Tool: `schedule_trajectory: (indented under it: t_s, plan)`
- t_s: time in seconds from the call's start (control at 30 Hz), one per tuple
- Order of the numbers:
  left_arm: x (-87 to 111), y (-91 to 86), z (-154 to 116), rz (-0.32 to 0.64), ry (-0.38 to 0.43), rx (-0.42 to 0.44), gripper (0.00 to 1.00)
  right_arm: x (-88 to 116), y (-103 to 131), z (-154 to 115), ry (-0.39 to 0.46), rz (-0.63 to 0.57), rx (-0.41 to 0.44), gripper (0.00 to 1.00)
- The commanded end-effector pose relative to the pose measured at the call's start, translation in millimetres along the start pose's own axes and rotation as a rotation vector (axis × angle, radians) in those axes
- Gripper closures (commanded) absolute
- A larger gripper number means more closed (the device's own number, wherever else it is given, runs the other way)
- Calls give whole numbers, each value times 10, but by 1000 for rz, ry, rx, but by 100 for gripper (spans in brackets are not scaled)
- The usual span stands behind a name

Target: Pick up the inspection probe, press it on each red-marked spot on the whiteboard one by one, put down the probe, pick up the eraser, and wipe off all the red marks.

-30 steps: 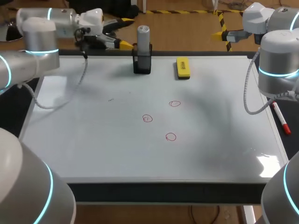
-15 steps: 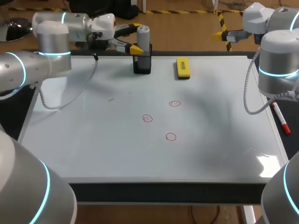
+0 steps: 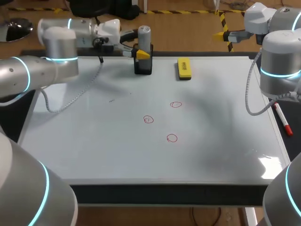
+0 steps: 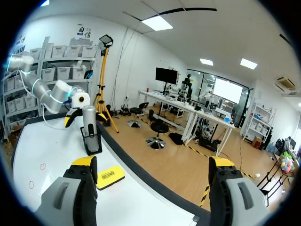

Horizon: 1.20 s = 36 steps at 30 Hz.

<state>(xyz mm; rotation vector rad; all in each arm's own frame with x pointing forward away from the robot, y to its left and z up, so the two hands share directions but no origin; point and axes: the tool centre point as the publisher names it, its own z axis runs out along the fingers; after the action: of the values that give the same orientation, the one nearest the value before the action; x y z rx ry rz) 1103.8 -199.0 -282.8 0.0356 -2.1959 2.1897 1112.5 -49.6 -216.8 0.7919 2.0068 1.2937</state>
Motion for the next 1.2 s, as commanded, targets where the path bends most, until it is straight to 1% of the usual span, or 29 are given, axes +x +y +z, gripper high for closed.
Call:
schedule_trajectory:
  t_s: [0.03,0.23,0.27,0.5,0.53,0.6,0.67,0.7,0.8,0.87,0.93,1.0,1.03,1.07,1.1,1.13,1.2]
  plan:
    - [56,3,26,4,-24,1,0,-5,4,5,1,0,3,0]
    - [41,-23,54,9,-26,-4,0,-5,4,5,1,0,3,0]
    - [38,-28,55,9,-27,-5,2,-5,4,5,1,0,3,0]
    - [5,-24,42,8,-29,-10,3,-5,4,5,1,0,3,0]
    - [2,-20,41,7,-30,-10,7,-5,4,5,1,0,3,0]
    - [-2,-11,39,4,-32,-10,10,-5,4,5,1,0,3,0]
    - [-2,6,47,0,-33,-9,20,-5,4,5,1,0,3,0]
    - [-4,17,50,-1,-32,-9,18,-5,4,5,1,0,3,0]
    - [-3,42,51,-6,-32,-11,19,-5,4,5,1,0,3,0]
    - [-5,66,49,-10,-32,-12,20,-5,4,5,1,0,3,0]
    - [-3,84,53,-16,-31,-16,24,-5,4,5,1,0,3,0]
    - [1,100,57,-20,-31,-16,35,-5,4,5,1,0,3,0]
    - [2,102,58,-21,-32,-16,36,-5,4,5,1,0,3,0]
    - [3,105,59,-22,-32,-16,45,-5,4,5,1,0,3,0]
    - [4,106,60,-23,-33,-16,51,-5,4,5,1,0,3,0]
    - [4,115,61,-24,-33,-16,51,-5,4,5,1,0,3,0]
    - [4,120,60,-27,-36,-18,54,-5,4,5,1,0,3,0]
